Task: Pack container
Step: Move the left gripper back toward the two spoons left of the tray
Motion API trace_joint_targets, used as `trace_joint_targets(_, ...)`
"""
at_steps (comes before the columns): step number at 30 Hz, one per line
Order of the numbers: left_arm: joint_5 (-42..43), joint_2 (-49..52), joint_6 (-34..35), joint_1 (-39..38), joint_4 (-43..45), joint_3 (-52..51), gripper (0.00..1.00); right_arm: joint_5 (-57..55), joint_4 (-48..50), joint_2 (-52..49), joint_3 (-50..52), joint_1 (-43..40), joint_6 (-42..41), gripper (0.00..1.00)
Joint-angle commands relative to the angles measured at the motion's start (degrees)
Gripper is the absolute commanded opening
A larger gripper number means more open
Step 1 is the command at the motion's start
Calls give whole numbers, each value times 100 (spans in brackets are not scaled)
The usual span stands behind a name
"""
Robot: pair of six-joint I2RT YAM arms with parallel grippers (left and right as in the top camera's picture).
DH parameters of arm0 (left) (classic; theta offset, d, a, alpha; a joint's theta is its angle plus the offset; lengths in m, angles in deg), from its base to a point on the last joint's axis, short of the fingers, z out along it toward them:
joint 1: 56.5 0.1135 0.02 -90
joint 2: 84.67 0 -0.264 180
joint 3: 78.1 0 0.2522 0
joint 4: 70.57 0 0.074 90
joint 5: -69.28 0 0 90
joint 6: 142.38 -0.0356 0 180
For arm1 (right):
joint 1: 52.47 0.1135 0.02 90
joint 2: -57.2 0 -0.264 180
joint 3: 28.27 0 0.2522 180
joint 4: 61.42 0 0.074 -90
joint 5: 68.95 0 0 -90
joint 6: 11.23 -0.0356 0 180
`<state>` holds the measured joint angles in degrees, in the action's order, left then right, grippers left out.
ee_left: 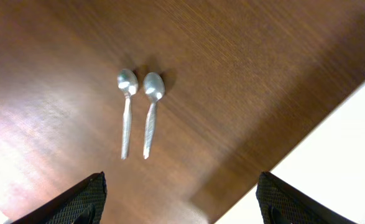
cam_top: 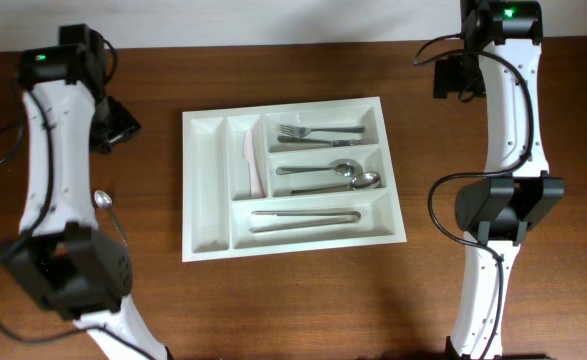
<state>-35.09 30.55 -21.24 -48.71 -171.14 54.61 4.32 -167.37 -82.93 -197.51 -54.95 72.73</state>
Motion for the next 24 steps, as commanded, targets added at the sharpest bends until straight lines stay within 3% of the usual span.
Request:
trace_joint_targets(1,-138,-339,13,4,-142,42,80,-131,2,155,-96,15,-68,99)
trace_joint_targets(9,-129,-348,275,-70,238,-957,80,-131,4,155,-96,15,-68,99)
trace_joint_targets(24,-87,-350,627,-76,2275,-3353,80,-131,2,155,-96,15,-68,99)
